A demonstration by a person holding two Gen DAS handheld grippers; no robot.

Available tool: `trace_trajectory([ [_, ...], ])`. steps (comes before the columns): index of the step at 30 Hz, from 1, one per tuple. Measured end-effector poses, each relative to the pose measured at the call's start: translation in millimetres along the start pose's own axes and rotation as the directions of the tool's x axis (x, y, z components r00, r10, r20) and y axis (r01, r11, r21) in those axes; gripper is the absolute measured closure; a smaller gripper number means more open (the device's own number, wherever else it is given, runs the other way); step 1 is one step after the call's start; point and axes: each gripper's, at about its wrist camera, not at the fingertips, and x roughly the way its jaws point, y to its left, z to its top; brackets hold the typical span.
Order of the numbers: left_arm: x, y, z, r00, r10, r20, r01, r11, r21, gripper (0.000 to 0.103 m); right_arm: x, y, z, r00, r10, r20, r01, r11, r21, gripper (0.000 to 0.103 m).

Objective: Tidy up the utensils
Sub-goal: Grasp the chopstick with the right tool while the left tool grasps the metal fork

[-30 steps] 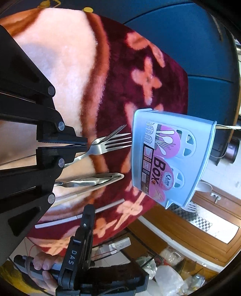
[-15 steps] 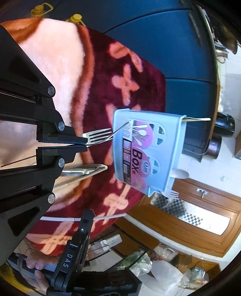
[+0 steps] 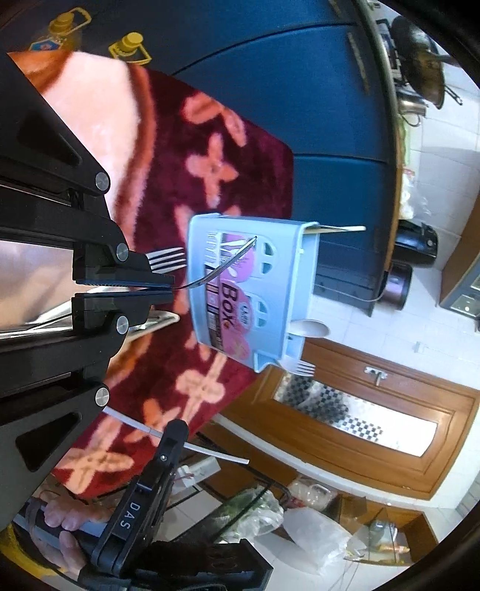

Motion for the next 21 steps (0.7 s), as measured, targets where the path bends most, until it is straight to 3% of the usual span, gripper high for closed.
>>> trace_trajectory([
  [21,-16.5,-13.2,77.3,0.982,0.021,0.189,-0.036,0.997,0.074,0.102,-5.3,-0.8,50.9,0.993,-0.026,0.117,0.030,0.999,-0.028,0.097],
])
